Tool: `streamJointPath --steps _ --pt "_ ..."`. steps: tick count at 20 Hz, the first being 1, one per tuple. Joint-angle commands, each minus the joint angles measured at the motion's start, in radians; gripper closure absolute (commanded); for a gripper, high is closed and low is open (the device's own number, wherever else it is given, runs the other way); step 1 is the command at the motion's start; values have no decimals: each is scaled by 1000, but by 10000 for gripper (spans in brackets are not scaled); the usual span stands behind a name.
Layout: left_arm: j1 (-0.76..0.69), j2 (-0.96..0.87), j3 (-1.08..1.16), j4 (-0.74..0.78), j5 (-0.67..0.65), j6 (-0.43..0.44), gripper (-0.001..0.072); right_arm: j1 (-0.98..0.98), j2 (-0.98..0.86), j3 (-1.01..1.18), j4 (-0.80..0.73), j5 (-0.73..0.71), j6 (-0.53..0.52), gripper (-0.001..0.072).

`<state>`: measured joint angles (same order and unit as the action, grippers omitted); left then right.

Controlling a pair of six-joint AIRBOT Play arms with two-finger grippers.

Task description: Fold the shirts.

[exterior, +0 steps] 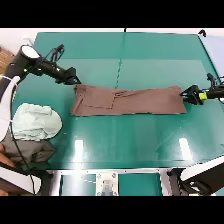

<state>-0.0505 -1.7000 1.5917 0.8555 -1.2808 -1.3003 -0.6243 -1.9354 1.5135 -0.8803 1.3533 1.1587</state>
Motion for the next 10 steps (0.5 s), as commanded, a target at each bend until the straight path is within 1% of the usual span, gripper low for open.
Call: streamJointPath --steps 1,2,3,4,5,7,10 --pt "-84 -1 2 2 51 -1 689 54 -65 -1 85 20 -62 161" --pt "-114 -1 2 2 74 -1 689 70 -66 1 85 34 -72 229" --pt "-142 -1 2 2 101 -1 689 80 -66 18 85 59 -72 471" --pt "-169 -1 2 3 130 -2 689 82 -64 42 86 89 -72 627" --pt "-198 -1 2 6 164 -2 689 81 -60 79 87 130 -69 697" --pt "-261 -12 2 12 229 -2 690 79 -31 158 87 198 -14 698" --pt "-375 -79 3 -3 313 -10 690 90 93 226 87 277 58 698"
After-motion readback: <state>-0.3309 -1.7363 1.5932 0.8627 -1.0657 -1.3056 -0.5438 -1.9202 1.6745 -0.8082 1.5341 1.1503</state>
